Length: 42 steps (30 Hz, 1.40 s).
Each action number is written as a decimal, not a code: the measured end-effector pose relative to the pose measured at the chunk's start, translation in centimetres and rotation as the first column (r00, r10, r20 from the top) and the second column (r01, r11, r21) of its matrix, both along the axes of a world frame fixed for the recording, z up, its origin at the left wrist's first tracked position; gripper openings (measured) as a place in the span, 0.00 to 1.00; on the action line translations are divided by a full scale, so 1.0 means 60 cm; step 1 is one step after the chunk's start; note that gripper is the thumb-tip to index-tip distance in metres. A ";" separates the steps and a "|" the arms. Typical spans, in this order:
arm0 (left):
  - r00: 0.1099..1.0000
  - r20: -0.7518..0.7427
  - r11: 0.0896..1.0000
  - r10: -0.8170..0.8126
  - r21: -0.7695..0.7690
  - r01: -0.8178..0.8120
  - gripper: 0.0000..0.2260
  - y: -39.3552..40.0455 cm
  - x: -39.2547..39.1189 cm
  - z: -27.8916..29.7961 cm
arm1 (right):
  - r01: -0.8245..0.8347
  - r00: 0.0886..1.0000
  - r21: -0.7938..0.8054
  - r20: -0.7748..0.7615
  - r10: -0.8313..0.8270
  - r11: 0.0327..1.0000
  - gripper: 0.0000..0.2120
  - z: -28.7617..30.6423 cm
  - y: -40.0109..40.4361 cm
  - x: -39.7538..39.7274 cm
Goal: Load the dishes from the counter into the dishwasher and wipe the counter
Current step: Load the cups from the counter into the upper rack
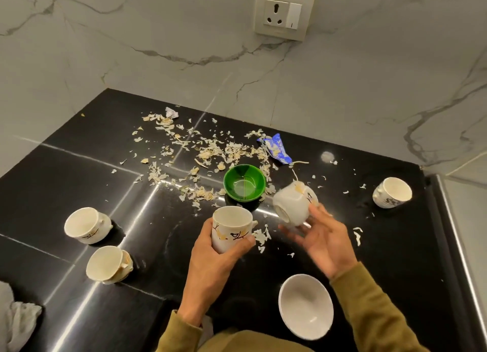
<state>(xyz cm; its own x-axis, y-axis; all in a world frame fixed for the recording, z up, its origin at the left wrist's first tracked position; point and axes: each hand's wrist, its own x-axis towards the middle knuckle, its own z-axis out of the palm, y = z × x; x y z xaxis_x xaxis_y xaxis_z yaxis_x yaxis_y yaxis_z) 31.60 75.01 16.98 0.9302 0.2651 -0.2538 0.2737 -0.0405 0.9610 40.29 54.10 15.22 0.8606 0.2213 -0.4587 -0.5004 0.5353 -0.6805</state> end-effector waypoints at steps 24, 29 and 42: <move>0.978 -0.010 0.972 -0.208 -0.113 0.205 0.27 -0.160 -0.081 0.030 | 0.290 0.949 0.064 -0.146 -0.278 0.955 0.20 0.063 -0.121 -0.236; 0.980 -0.023 0.967 -0.196 -0.171 0.189 0.29 -0.248 -0.138 0.030 | 0.220 0.975 0.076 -0.007 -0.220 0.973 0.33 0.071 -0.219 -0.299; 0.981 -0.162 0.947 -0.110 -0.315 0.054 0.23 -0.410 -0.316 0.025 | 0.152 0.983 -0.270 0.141 -0.117 0.951 0.31 0.050 -0.379 -0.463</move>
